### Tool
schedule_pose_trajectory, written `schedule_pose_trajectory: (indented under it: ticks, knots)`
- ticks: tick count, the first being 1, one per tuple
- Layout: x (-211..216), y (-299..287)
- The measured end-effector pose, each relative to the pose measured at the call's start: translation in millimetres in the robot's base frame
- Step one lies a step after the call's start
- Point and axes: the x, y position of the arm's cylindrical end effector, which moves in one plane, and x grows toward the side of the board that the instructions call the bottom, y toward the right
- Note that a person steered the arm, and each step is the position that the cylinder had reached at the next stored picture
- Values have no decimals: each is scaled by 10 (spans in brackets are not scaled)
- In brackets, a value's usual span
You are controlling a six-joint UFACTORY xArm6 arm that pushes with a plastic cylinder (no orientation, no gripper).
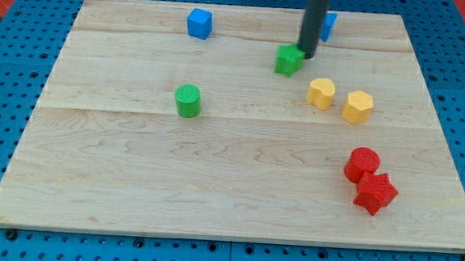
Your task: Slide the blue cube towards the blue triangle
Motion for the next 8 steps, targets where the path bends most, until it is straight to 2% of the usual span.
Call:
schedule_pose_trajectory:
  ticks: [1,2,3,4,5,6,8]
  knots:
    - [312,-818]
    - [629,-1243]
    - [264,-1409]
    - [-93,-2423]
    - [-440,-3063]
    - [-470,-2991]
    - [-741,-2082]
